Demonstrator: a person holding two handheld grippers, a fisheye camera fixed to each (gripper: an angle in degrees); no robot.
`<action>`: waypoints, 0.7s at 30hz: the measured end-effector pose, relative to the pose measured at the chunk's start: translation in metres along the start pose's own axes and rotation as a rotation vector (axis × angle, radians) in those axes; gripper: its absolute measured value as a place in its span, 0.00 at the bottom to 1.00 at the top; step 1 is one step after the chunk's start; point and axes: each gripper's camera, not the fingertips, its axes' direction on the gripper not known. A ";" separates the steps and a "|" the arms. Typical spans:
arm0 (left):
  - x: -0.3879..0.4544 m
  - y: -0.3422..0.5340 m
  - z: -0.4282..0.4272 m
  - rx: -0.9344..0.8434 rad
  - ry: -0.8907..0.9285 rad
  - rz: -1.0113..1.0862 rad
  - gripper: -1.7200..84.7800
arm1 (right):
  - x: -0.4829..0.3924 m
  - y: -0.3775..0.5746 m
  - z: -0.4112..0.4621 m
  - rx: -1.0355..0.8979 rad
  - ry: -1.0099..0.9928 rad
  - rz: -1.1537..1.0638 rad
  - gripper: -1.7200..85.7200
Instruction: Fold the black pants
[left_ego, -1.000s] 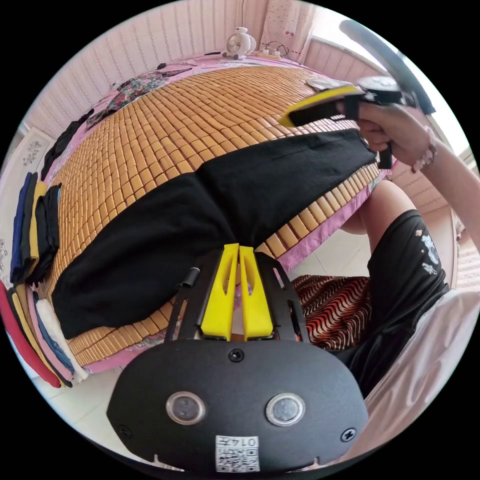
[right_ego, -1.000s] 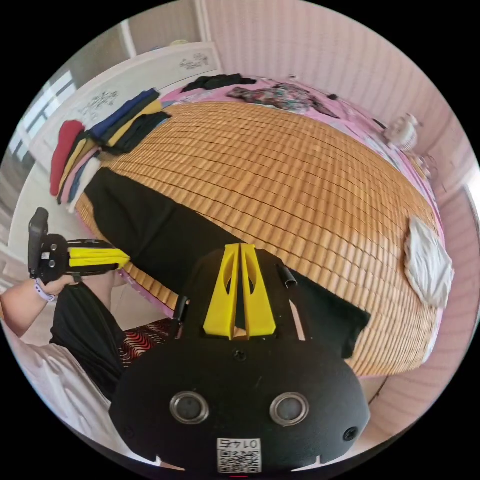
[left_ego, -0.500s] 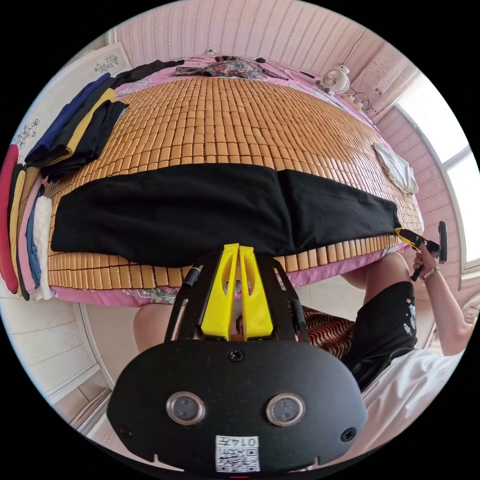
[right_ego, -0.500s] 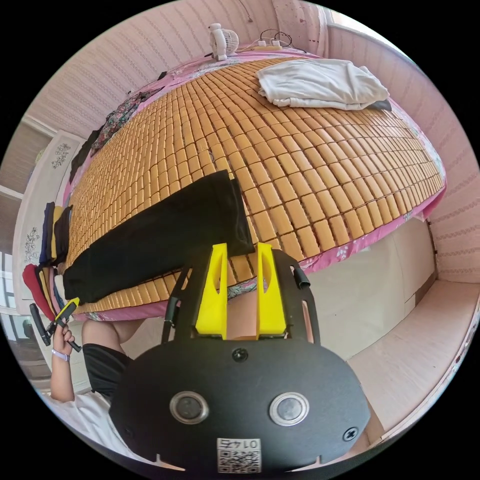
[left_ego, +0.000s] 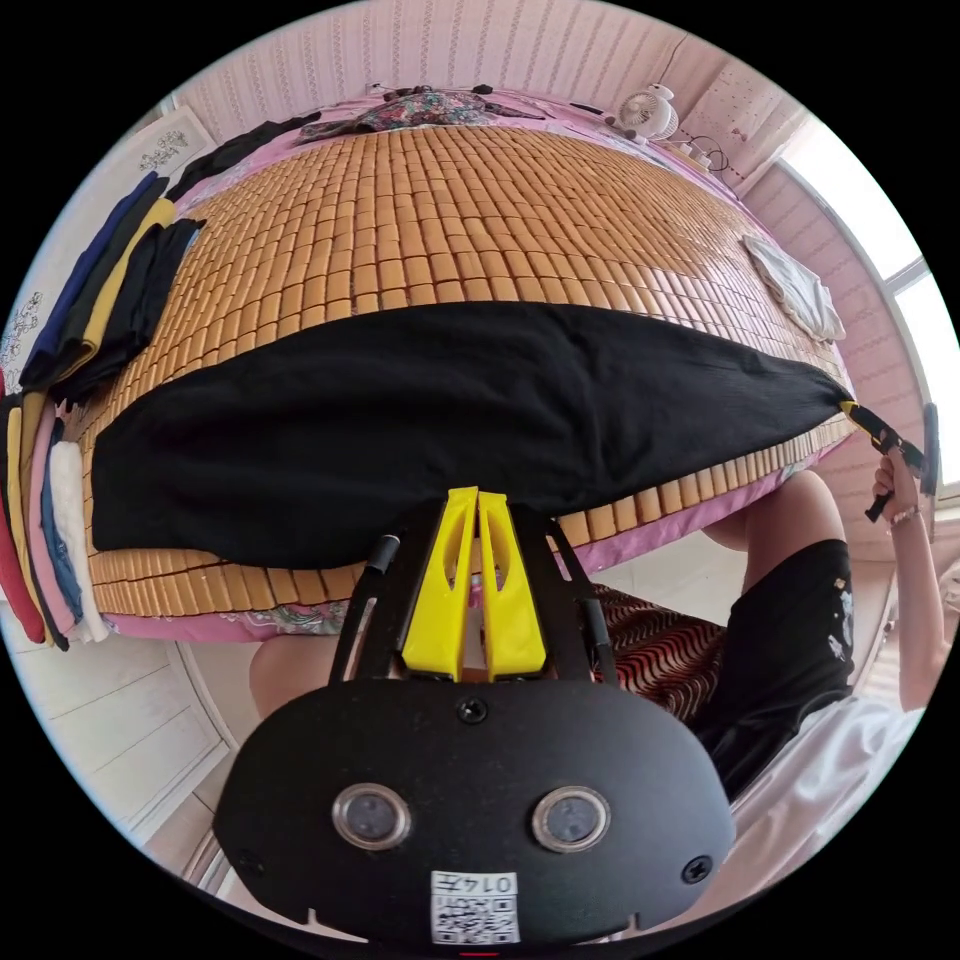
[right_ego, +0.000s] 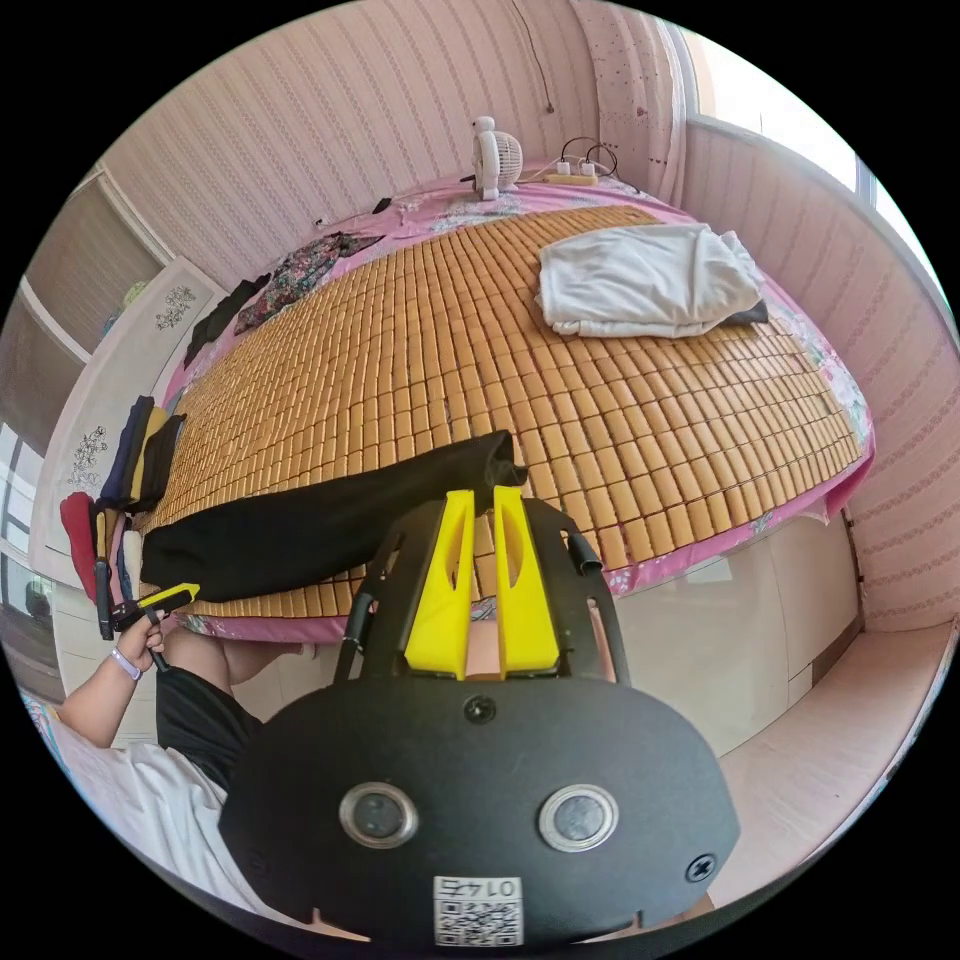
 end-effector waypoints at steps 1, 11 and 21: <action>0.006 -0.003 0.001 0.006 0.061 0.021 0.01 | 0.005 -0.004 -0.027 0.062 0.024 -0.010 0.04; 0.103 -0.038 0.009 0.073 0.422 0.212 0.01 | -0.035 -0.033 -0.216 0.468 -0.047 -0.164 0.04; -0.071 0.053 -0.099 0.305 0.314 -0.113 0.01 | -0.346 -0.034 -0.077 0.077 -0.823 -0.606 0.06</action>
